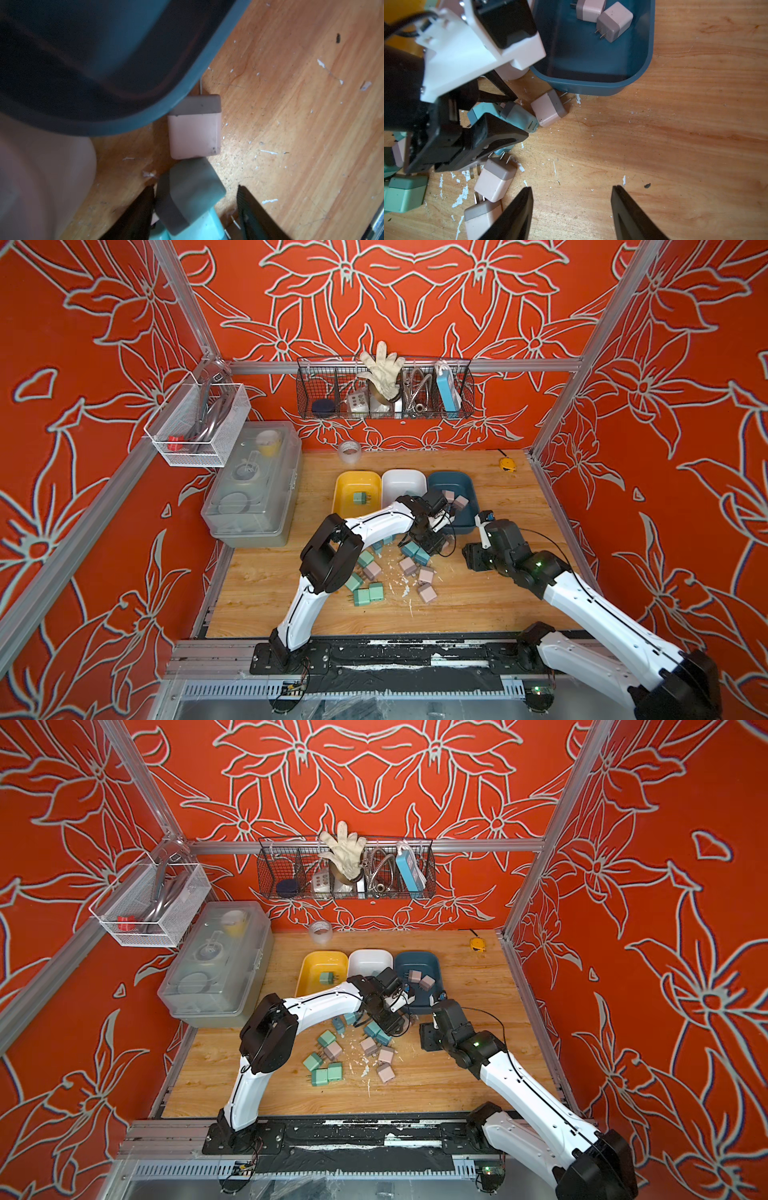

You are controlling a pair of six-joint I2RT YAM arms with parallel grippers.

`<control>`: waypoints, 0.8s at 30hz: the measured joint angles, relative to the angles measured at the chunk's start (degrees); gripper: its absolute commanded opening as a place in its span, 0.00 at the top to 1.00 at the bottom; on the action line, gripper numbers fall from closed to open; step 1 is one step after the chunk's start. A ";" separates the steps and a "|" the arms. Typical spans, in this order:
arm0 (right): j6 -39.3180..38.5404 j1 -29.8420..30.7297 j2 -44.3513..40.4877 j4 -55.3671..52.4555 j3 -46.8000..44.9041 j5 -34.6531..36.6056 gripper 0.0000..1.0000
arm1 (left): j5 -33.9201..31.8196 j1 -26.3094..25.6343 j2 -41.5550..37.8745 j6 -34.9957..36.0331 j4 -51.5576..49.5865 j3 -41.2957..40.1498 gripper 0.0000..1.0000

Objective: Place the plugs by color into the storage box
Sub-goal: Pick up the plug from the center of the board.

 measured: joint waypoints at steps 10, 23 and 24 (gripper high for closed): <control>0.33 0.00 -0.74 0.46 -0.42 -0.22 0.35 | -0.11 0.00 0.39 0.04 0.07 0.00 0.49; 0.33 0.00 -0.55 1.09 -0.42 -0.72 0.35 | -0.46 0.00 -1.46 0.07 2.47 -3.04 0.52; 0.33 0.00 -0.44 1.20 -0.42 -0.72 0.35 | -0.46 0.02 -1.90 0.07 2.56 -3.52 0.52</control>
